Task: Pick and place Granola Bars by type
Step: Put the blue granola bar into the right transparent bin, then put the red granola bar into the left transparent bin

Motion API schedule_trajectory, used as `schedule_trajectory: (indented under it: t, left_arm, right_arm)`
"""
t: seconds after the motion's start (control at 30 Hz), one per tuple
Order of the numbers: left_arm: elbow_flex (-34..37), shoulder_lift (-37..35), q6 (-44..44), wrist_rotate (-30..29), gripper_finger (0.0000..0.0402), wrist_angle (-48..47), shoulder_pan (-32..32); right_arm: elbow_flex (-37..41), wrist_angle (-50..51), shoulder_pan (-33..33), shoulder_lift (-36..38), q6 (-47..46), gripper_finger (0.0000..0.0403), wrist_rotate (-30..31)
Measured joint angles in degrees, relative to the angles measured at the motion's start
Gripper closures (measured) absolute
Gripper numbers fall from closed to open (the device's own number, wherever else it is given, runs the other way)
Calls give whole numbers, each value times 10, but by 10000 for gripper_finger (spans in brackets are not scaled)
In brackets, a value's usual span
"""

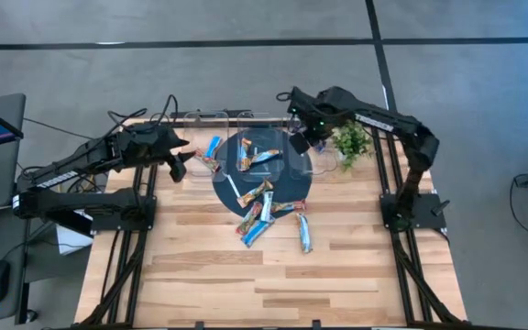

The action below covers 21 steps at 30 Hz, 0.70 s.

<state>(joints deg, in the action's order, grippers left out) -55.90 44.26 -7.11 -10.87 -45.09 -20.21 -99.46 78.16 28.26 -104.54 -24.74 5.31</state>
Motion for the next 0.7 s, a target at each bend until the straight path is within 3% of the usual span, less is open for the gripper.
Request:
schedule_trajectory:
  t: [0.23,0.57,0.7]
  left_arm:
    - [0,0,-28,0,210,21,0]
    - [0,0,-76,2,210,24,0]
    - [0,0,-96,62,210,21,0]
  right_arm:
    - [0,21,11,-45,67,325,-7]
    - [0,17,12,-21,102,205,25]
    - [0,3,-3,22,128,174,26]
